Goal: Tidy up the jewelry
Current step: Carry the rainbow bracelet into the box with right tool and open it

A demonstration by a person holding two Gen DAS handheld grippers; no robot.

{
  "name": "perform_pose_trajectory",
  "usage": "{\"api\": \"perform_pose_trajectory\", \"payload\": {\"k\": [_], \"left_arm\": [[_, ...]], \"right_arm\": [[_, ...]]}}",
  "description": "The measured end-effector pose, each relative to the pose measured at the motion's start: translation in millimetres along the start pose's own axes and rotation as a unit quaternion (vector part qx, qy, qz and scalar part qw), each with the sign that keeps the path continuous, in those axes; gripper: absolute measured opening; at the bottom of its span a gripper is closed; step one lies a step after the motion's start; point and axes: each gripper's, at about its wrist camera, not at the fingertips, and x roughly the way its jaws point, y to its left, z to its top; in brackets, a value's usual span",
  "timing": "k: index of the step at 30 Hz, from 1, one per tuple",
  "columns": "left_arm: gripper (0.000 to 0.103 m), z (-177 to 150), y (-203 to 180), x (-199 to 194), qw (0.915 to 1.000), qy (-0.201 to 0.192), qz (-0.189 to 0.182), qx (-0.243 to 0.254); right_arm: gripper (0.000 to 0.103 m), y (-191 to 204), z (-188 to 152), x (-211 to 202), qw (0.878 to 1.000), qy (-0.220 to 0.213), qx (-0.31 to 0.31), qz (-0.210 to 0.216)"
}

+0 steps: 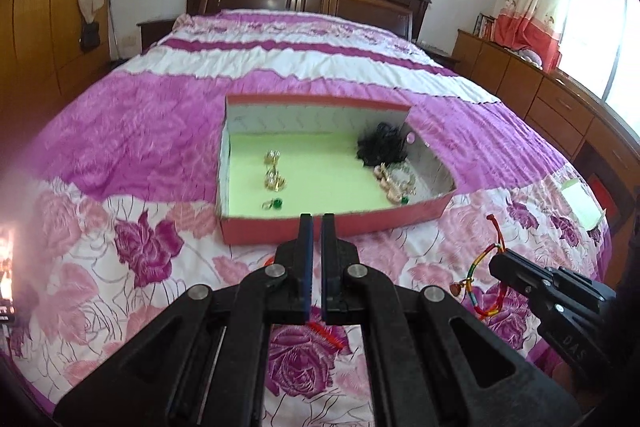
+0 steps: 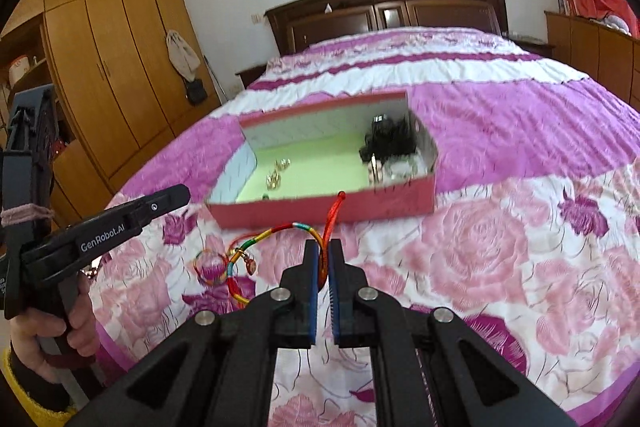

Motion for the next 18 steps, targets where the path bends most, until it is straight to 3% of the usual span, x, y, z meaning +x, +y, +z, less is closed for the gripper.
{"api": "perform_pose_trajectory", "payload": {"k": [18], "left_arm": [[0.000,33.3,-14.2,11.5,0.9979,-0.059,0.017,0.020]], "right_arm": [[0.006,-2.3,46.6,-0.8,0.997,-0.081,-0.015,0.002]]}}
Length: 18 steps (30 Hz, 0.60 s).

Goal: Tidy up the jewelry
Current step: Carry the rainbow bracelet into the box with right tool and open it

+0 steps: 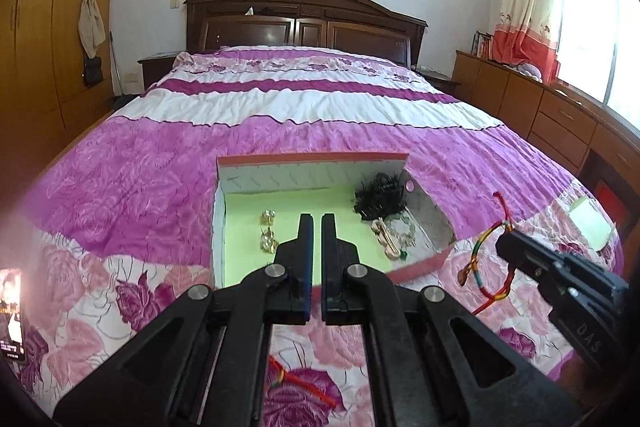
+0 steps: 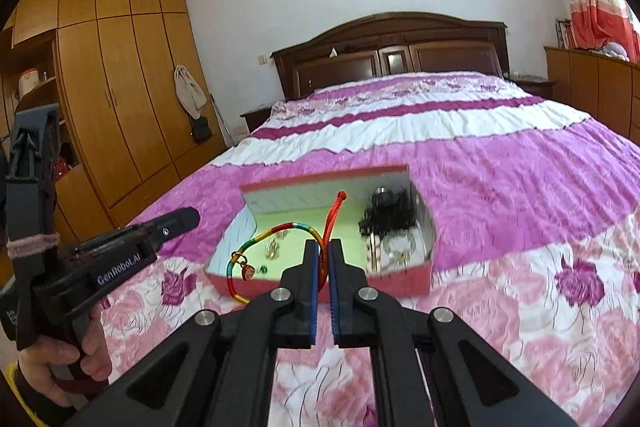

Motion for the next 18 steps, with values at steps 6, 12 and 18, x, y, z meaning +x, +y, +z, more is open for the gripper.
{"api": "perform_pose_trajectory", "payload": {"k": [6,12,18], "left_arm": [[0.000,6.5,0.3,12.7,0.9999,-0.015,0.007,0.002],[0.000,9.5,-4.6,23.4,0.9981,-0.049,0.032,0.021],[0.000,11.1,-4.9,43.9,0.9979,-0.050,0.037,0.019]], "right_arm": [[0.006,-1.0,16.5,13.5,1.000,-0.026,-0.010,-0.004],[0.006,-8.6,26.7,32.8,0.999,-0.047,-0.003,0.000],[0.006,-11.1,30.7,53.3,0.998,-0.053,-0.015,-0.018]]}}
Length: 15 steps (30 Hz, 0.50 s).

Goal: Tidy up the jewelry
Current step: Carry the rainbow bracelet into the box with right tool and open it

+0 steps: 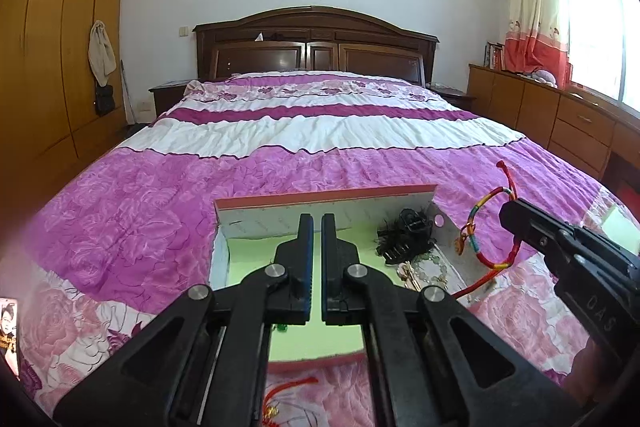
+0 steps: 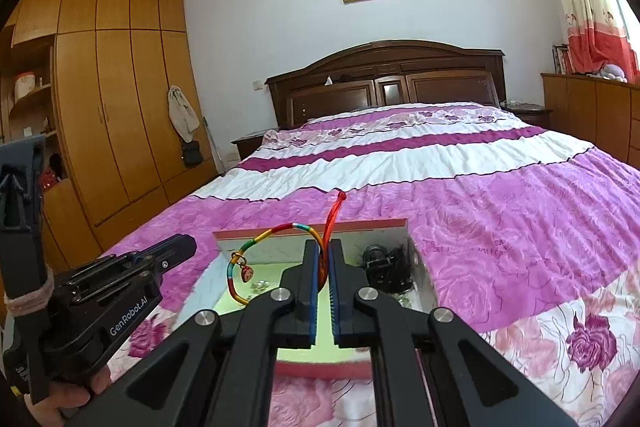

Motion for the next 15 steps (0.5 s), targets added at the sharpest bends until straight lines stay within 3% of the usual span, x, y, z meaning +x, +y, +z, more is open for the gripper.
{"api": "perform_pose_trajectory", "payload": {"k": [7,15], "left_arm": [[0.000,-6.3,-3.4,27.8,0.9999,0.007,0.006,-0.005],[0.000,-28.1,-10.2,68.7,0.9978,0.066,0.012,-0.005]], "right_arm": [[0.006,-11.3,-10.1,30.6,1.000,0.011,-0.008,-0.025],[0.006,-26.9,-28.1,66.1,0.997,0.058,-0.001,-0.044]]}}
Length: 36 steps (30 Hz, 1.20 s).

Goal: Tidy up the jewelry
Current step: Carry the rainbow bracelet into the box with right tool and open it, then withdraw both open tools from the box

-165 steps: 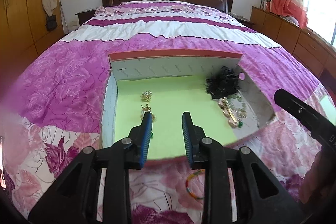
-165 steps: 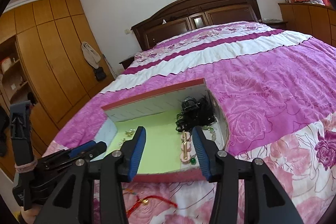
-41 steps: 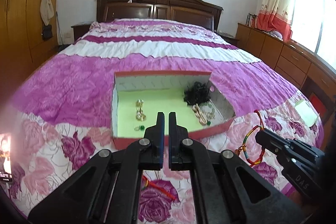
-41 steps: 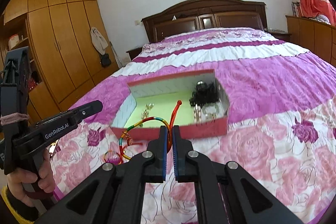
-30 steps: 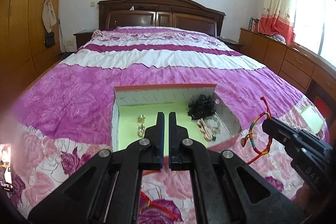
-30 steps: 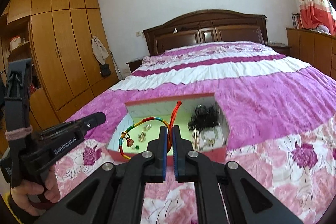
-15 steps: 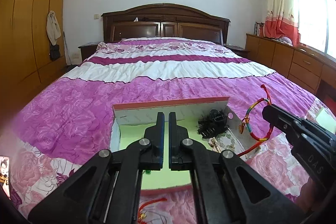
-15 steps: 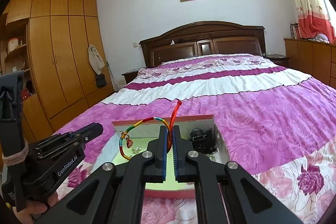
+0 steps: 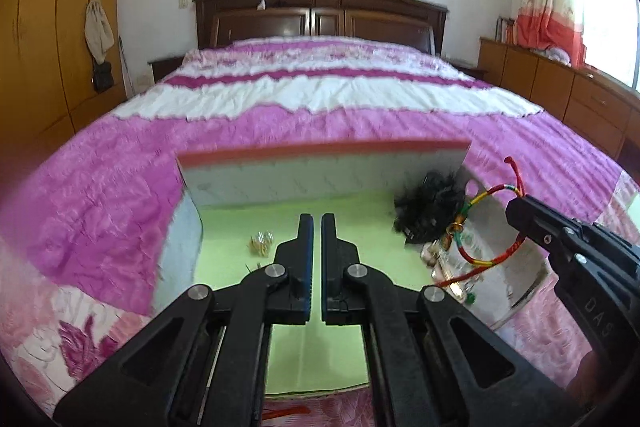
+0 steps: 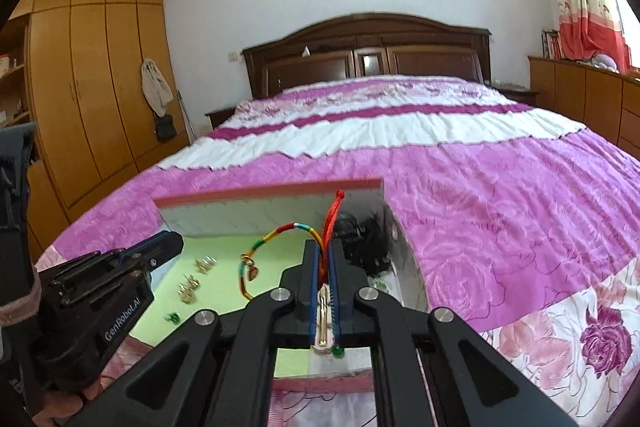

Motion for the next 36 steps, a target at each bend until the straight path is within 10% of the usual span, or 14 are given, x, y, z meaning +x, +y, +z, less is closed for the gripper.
{"api": "perform_pose_trajectory", "payload": {"k": [11,16,36], "left_arm": [[0.001,-15.8,3.1,25.4,0.9980,0.063,-0.004,-0.011],[0.027,-17.7,6.6,22.0,0.9976,0.065,-0.007,-0.022],[0.039,-10.9,10.5,-42.0,0.9995,0.016,-0.010,-0.024]], "right_arm": [[0.008,-7.7,-18.9,33.3,0.998,0.055,0.008,-0.003],[0.045,-13.3,-20.2,31.7,0.998,0.059,0.029,0.002],[0.051,0.2,-10.0,-31.4,0.999,0.005,0.026,0.019]]}}
